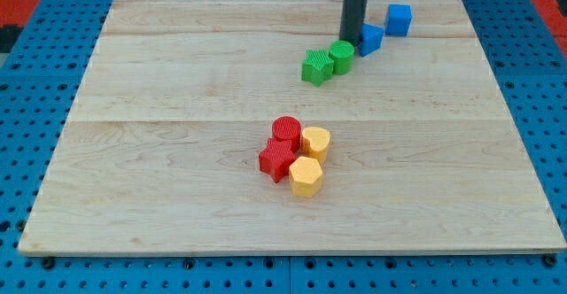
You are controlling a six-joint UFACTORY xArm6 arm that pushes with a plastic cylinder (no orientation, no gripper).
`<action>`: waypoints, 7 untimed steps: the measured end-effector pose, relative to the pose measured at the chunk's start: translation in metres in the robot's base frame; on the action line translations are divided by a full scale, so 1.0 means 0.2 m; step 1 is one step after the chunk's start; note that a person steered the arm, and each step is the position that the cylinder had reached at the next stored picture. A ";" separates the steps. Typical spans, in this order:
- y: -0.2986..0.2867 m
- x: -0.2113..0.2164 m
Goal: Slide green circle below the blue triangle
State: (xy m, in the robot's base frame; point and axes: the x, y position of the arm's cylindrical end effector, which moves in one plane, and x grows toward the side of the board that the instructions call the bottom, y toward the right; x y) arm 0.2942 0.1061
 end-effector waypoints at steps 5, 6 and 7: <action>-0.25 -0.11; -0.26 -0.01; -0.31 0.19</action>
State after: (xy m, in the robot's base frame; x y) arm 0.3322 0.0442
